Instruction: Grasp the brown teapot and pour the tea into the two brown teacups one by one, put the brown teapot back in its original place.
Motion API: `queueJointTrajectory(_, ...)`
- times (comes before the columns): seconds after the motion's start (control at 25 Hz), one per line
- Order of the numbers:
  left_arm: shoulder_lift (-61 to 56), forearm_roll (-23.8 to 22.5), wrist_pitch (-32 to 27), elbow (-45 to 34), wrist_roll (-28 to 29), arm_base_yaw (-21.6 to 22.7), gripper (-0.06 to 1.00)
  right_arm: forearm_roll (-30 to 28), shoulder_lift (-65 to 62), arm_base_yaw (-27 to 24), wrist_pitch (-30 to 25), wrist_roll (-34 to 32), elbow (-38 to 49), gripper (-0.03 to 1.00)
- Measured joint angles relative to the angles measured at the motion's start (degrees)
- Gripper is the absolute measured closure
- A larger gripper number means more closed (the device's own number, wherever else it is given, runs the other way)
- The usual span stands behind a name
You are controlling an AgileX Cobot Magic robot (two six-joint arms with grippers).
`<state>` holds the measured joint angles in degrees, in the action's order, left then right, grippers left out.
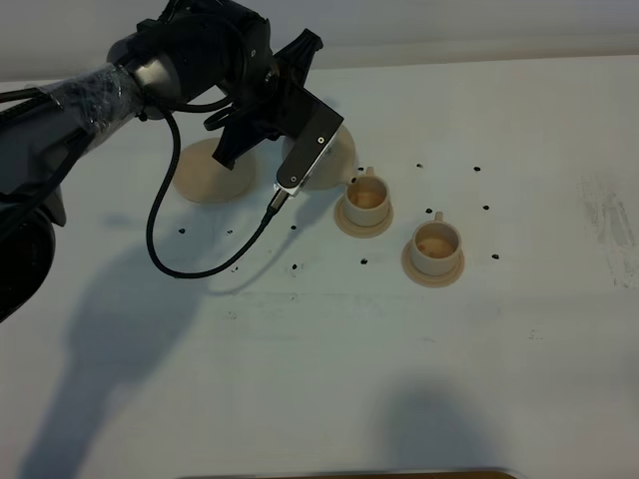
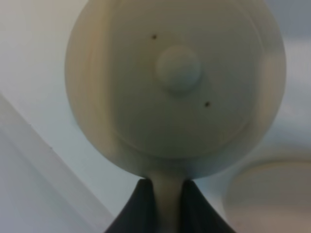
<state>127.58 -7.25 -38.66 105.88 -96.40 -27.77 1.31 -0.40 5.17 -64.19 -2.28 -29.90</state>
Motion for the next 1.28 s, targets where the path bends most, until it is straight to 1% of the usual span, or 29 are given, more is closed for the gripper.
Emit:
queueJointTrajectory(0.52, -0.05, -2.81, 1.72, 0.0, -0.05, -0.52, 0.86, 0.0, 0.0, 0.0, 0.0, 0.0, 0.0, 0.53)
queueJointTrajectory(0.72, -0.05, -2.87, 3.55, 0.0, -0.05, -1.25, 0.86, 0.0, 0.0, 0.0, 0.0, 0.0, 0.0, 0.53)
queueJointTrajectory(1.0, -0.05, -3.69, 3.95, 0.0, -0.11, -1.31, 0.86, 0.0, 0.0, 0.0, 0.0, 0.0, 0.0, 0.53)
queueJointTrajectory(1.28, -0.05, -4.2, 4.01, 0.0, -2.55, -1.36, 0.86, 0.0, 0.0, 0.0, 0.0, -0.05, 0.0, 0.53)
